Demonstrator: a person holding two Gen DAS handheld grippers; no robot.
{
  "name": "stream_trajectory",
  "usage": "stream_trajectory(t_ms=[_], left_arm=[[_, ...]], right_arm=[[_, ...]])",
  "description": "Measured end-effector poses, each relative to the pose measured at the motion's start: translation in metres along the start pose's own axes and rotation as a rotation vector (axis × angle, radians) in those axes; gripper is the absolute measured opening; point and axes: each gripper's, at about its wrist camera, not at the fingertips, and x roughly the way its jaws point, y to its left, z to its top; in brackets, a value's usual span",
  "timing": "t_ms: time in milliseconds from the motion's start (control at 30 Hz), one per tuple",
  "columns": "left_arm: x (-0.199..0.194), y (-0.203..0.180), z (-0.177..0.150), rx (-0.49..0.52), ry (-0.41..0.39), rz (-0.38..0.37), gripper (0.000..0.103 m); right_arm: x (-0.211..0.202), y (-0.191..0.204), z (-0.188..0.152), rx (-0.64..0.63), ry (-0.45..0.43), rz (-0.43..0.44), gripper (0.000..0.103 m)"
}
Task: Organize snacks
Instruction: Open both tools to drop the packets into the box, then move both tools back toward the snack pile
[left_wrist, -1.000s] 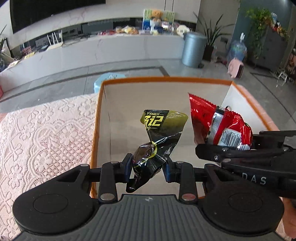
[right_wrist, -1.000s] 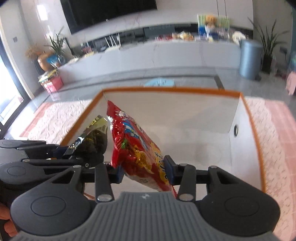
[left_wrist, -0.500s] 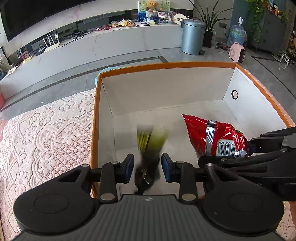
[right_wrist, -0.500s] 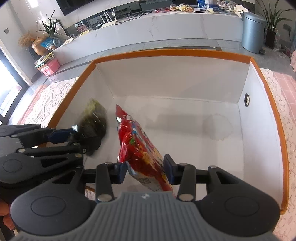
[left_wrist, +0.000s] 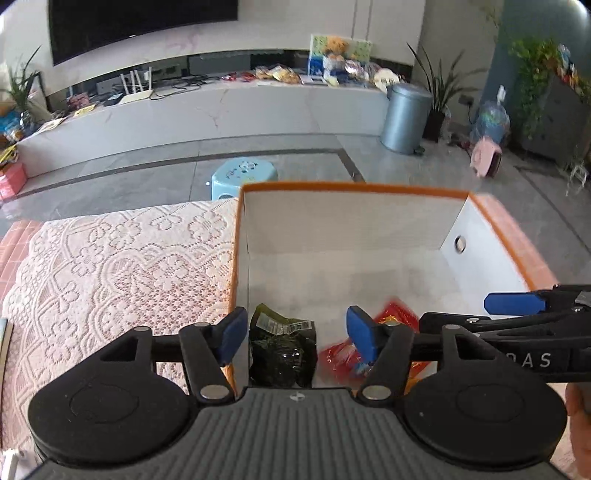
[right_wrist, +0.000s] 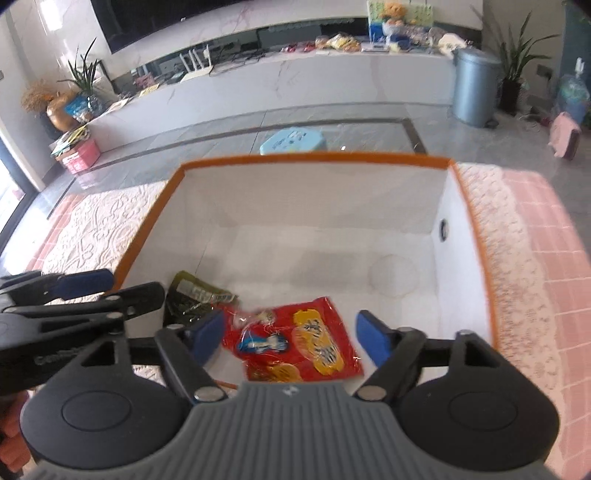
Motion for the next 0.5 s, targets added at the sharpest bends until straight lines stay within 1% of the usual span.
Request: stream_trajectory(t_ms=[67, 133, 367, 500], left_arm=[[-0.014, 0.001, -0.001, -0.023, -0.029, -0.008, 0.077], [-0.028, -0.001, -0.004, -0.024, -0.055, -0.013, 0.082], [-0.078, -0.017, -0.021, 0.002, -0.153, -0.03, 0.083], [-0.106, -0.022, -0.031, 0.005, -0.193, -0.062, 0.085]], right_arm=[[-0.014, -0.001, 0.001, 0.005, -0.019, 0.008, 0.081], [-0.03, 0.0, 0.0, 0.007, -0.045, 0.008, 0.085], [-0.087, 0.0, -0.015, 0.007, -0.122, 0.008, 0.09], [-0.12, 0.001, -0.032, 0.017, -0.157, 0.022, 0.093]])
